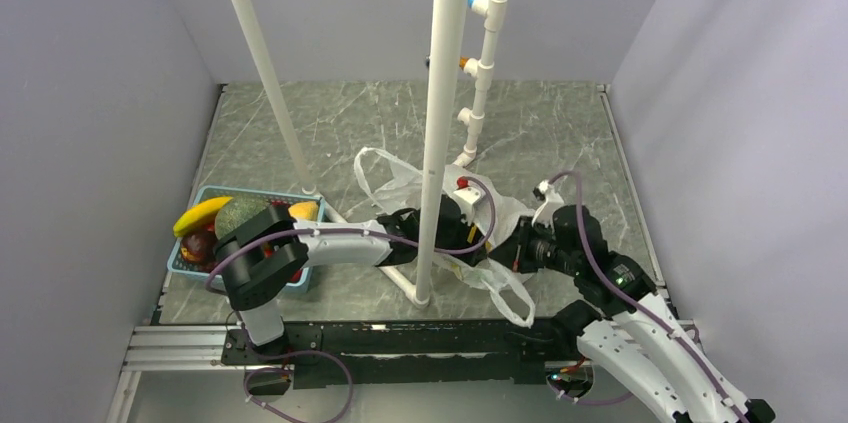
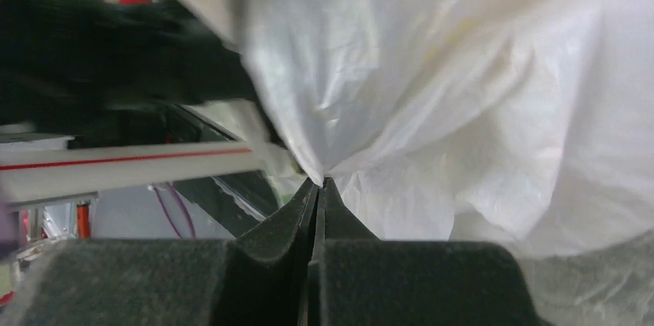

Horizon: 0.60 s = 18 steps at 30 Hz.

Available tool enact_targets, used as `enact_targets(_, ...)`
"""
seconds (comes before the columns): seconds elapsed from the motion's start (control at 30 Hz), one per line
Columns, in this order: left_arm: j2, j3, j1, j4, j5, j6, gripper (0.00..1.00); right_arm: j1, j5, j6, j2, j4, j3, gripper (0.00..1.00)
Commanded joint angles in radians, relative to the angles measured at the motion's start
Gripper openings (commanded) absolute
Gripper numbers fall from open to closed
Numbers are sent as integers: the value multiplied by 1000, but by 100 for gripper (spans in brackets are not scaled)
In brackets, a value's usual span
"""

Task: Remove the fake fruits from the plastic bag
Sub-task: Take out the fake fruit from the plastic bag.

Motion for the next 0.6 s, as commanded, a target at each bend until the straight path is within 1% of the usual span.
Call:
enact_targets(0.0, -114, -16, -16, -48, -150, 32, 74, 3, 26, 131, -69, -133, -134, 0)
enact_targets(0.07, -155, -41, -16, -49, -179, 31, 74, 3, 56, 192, -65, -210, -182, 0)
enact_targets(0.17, -209, -66, -16, -53, -195, 30, 74, 3, 72, 222, 7, -262, -209, 0)
enact_targets(0.27, -238, -86, -16, -50, -208, 30, 71, 3, 74, 205, 38, -234, -200, 0)
enact_targets(0.33, -243, -112, -16, -11, -214, 33, 71, 3, 37, 209, 31, -177, -211, 0)
enact_targets(0.43, -203, -84, -16, 2, -157, 62, 71, 3, -30, 210, 41, -92, -200, 0)
enact_targets(0.5, -158, -54, -17, 28, -109, 75, 71, 3, -26, 203, 43, -90, -169, 0)
enact_targets(0.57, -100, -43, -18, 82, -90, 78, 70, 3, 4, 191, 36, -95, -140, 0)
